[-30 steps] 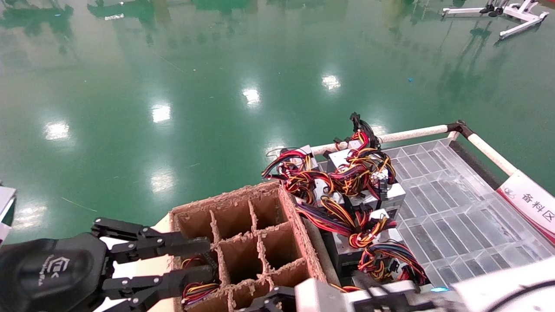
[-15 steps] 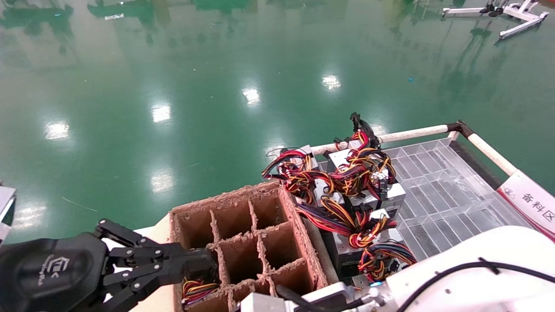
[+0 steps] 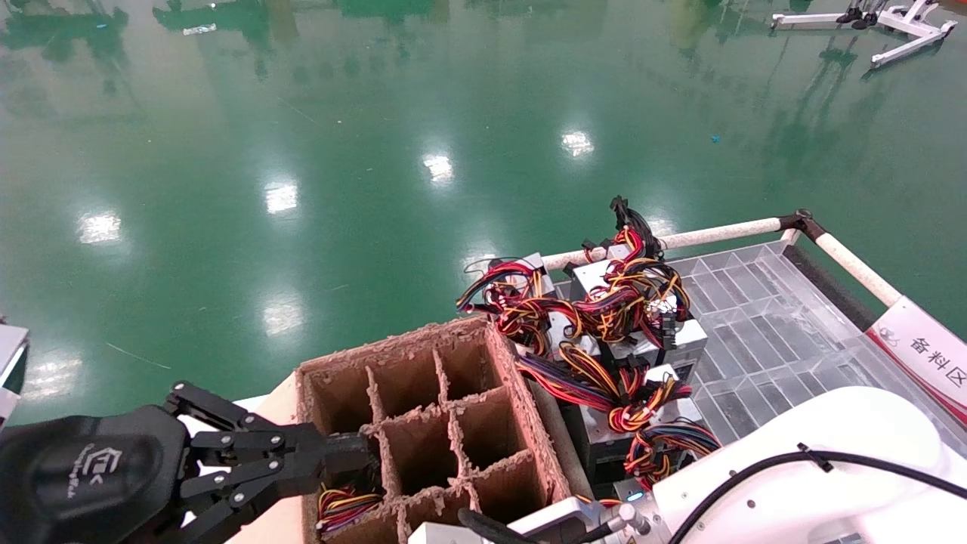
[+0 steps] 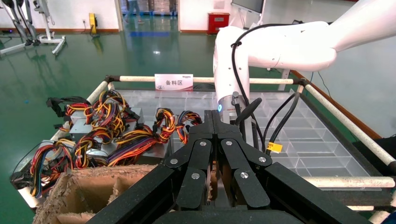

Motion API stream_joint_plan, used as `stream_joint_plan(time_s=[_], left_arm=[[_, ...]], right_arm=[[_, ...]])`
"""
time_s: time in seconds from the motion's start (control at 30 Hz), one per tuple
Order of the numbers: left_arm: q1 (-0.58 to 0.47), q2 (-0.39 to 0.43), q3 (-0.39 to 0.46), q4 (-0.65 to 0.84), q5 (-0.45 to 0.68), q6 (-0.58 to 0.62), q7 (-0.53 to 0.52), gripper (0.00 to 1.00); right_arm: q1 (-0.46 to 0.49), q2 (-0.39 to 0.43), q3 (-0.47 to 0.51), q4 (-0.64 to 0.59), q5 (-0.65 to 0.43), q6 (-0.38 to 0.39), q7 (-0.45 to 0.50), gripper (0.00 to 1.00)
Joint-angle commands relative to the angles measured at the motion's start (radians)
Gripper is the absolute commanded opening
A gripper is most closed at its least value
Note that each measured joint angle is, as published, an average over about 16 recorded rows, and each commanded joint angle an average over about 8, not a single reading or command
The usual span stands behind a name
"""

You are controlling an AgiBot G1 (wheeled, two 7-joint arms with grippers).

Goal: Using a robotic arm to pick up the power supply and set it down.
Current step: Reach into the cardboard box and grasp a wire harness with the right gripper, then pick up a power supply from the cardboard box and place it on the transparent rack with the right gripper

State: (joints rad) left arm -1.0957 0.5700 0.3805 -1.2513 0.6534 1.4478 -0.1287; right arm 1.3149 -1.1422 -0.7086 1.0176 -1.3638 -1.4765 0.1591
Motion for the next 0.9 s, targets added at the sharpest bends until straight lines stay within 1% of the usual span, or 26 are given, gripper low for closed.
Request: stream_joint_plan(time_s=[0.03,0.07,0.13,0.67,0.8,0.9], left_arm=[[0.0,0.0,0.0,0.0,0.0,0.0,0.0,0.94],[0.0,0.0,0.0,0.0,0.0,0.0,0.0,0.98],[0.0,0.0,0.0,0.0,0.0,0.0,0.0,1.0],[0.0,0.0,0.0,0.0,0.0,0.0,0.0,1.0],[0.0,0.0,0.0,0.0,0.0,0.0,0.0,1.0],[0.0,0.0,0.0,0.0,0.0,0.0,0.0,1.0]], right_arm=[[0.001,-0.001,-0.001,-0.002,-0.003,0.001,0.0,0.0],[0.002,-0.002,-0.002,-0.004,-0.004,0.001,0.0,0.0],[0.003,-0.002,-0.004,-0.007,-0.006,-0.001,0.0,0.0],[-0.007,0.014,0.007,-0.035,0.041,-0.045,-0.013,0.0],[-0.013,0.029,0.02,-0.039,0.075,-0.061,-0.012,0.0],[-0.02,0.052,0.044,-0.045,0.13,-0.075,-0.011,0.0]])
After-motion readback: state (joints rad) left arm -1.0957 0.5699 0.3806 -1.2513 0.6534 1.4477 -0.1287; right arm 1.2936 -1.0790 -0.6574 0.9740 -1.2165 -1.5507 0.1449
